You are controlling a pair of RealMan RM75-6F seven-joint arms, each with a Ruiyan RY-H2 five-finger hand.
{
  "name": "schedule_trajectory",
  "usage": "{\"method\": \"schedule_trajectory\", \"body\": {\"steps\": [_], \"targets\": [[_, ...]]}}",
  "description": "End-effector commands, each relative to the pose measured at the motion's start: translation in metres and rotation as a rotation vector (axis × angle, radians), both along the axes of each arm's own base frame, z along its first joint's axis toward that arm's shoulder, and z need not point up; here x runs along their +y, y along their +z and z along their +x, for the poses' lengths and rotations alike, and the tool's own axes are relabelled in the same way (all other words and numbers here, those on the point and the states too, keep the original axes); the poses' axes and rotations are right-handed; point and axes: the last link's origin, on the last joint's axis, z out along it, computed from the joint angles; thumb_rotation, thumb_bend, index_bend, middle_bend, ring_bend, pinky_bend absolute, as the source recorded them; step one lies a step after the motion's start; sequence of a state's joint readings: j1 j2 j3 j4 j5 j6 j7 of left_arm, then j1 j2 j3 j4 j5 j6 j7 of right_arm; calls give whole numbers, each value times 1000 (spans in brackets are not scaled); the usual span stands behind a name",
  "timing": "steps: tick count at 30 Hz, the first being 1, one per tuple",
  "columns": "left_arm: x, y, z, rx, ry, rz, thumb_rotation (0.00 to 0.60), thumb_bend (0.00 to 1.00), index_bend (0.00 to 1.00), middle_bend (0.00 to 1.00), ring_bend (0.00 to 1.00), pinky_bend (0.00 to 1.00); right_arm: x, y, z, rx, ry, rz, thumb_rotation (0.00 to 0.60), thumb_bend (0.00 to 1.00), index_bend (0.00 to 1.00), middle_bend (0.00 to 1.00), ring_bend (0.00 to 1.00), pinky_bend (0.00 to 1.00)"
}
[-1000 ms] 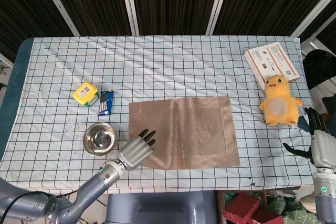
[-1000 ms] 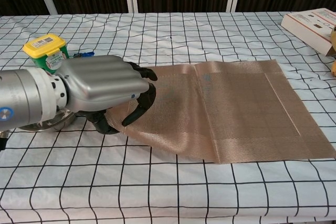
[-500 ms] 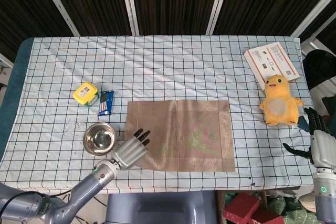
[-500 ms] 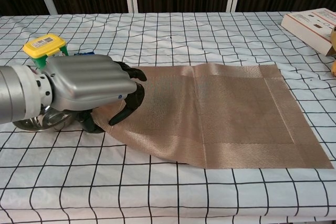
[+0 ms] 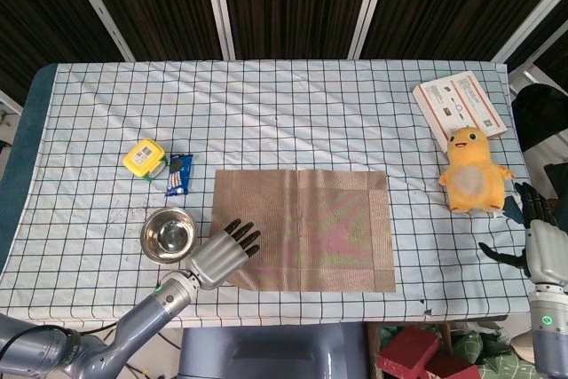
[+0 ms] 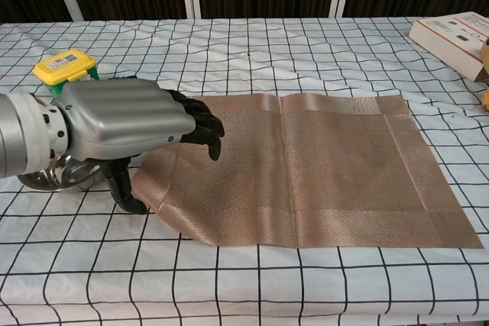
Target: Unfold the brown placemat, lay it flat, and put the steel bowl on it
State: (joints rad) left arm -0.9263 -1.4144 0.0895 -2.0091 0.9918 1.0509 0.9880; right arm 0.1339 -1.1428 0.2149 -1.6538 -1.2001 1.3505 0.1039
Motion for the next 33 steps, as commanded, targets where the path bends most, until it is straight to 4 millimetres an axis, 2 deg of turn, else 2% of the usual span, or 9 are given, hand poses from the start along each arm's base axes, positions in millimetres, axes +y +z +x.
{"method": "schedule_trajectory", "body": {"steps": [1,10,13,16,20,27,33], "targets": [[-1,8,1,-18,5,-7,600,14,225,105,53,122,0,0,0,0,-1,-2,600,44,0,0,0,160],[-8,47,-6,-144,104,51,600,14,220,132,53,123,0,0,0,-2,-3,4,600,43,0,0,0,160],[-13,62,-13,-174,129,78,600,17,262,148,53,123,0,-1,0,0,-3,4,600,44,0,0,0,160],[-17,74,-30,-157,154,121,600,38,317,158,53,123,0,-1,0,0,-3,6,600,43,0,0,0,160],[-18,81,-62,-111,232,163,600,54,345,162,53,123,1,-3,1,4,-1,12,600,43,0,0,0,160],[-17,80,-112,-27,380,214,600,86,375,165,53,124,2,-3,2,4,-1,14,600,44,0,0,0,160],[-14,73,-135,7,448,247,600,89,383,172,53,125,1,-4,2,2,-3,16,600,45,0,0,0,160]]}}
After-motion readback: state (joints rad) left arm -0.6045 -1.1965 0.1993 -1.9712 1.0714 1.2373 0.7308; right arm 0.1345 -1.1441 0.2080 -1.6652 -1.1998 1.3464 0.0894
